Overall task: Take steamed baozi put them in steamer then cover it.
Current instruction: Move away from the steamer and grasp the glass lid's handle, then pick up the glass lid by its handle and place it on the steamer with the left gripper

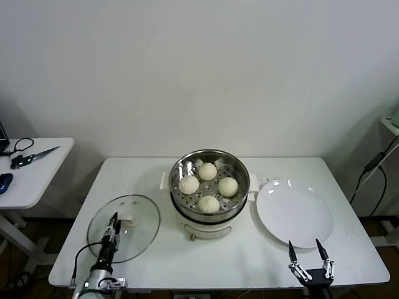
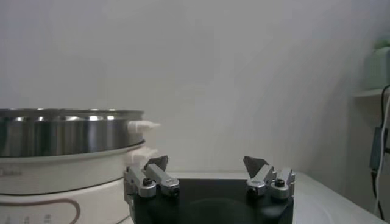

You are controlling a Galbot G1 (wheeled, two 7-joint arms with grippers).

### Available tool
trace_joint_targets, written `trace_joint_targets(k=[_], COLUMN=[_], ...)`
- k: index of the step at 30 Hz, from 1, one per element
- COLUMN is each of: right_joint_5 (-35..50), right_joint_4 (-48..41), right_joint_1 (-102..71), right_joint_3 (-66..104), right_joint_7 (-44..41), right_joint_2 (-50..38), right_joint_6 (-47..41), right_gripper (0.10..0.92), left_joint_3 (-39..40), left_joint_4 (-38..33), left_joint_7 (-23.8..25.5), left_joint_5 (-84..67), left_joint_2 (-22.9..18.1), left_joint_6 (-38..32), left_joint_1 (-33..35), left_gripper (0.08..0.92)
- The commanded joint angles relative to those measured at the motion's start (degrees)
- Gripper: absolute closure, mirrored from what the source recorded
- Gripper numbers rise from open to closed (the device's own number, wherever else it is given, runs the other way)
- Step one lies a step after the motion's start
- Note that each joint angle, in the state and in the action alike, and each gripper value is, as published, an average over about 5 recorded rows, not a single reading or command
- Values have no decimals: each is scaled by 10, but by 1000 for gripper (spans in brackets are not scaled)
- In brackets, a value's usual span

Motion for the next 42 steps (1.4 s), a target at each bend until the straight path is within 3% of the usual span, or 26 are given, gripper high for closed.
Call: trace_joint_targets(k=[1, 13, 21, 27, 32, 42], right_joint_5=[-3, -9, -14, -21, -21, -19], right_joint_4=[0, 3, 2, 0, 0, -2], right_joint_1=[-5, -8, -7, -6, -6, -6], right_joint_3=[-8, -15, -16, -14, -14, -14], right_joint_7=[-1, 1, 6, 14, 17, 15], right_joint_2=[-1, -2, -1, -1, -1, -2], right_joint_6=[3, 4, 4, 2, 2, 6], right_gripper=[203, 203, 203, 203, 203, 203], left_joint_3=[4, 6, 11, 13, 31, 88], left_joint_4=[11, 9, -108, -232, -314, -406], left_joint_7=[5, 10, 33, 106, 187, 304], left_joint_5=[1, -3, -71, -129, -138, -132], left_joint_2=[3, 4, 11, 45, 99, 172], left_joint_6=[5, 20, 31, 85, 153, 268], left_joint_1=[-17, -21, -3, 17, 22, -17], left_gripper=[554, 866, 873, 873, 873, 873])
